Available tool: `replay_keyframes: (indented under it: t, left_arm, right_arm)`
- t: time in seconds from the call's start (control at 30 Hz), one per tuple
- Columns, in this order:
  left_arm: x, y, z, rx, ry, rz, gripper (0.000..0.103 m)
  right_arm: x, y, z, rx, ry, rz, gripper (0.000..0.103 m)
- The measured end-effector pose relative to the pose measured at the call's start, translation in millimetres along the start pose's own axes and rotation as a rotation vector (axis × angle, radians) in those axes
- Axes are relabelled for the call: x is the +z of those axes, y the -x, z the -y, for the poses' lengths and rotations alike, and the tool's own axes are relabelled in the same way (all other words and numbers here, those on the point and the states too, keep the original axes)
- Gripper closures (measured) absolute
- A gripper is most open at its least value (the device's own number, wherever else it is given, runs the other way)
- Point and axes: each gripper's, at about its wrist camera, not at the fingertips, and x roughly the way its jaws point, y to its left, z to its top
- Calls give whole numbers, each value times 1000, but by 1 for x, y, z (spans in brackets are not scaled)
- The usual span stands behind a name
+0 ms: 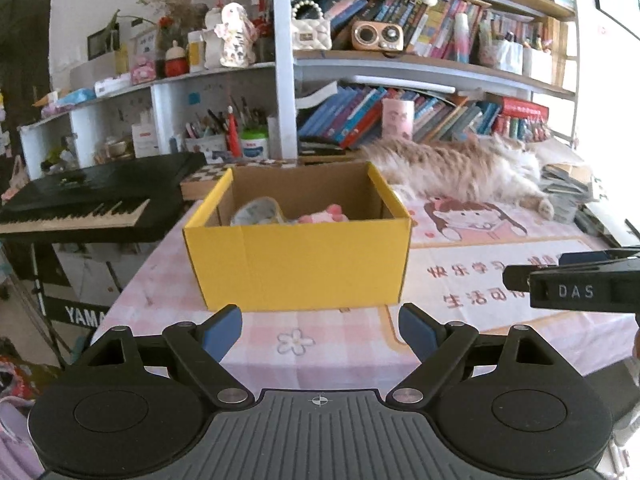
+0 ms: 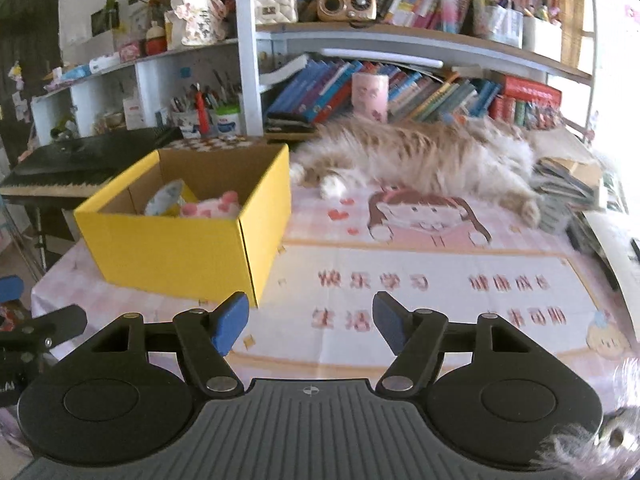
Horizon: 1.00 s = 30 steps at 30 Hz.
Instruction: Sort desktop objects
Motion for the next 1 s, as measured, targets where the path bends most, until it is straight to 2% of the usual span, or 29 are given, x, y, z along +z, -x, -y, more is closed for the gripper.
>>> replay_keyframes:
  t: [0.27,0.6,1.0]
  left_arm:
    - [-14,5,8,-24,-6,-20,11]
    - [-19,6,24,11,21,6,10]
    - [-22,7,30,18,-11,-9,4]
  right_arm:
    - [-24,20,3,-67,-16,-11,34]
    - [-49,35,15,-172,-31,-6,27]
    - [-58,38,11,-138,-30,-22,21]
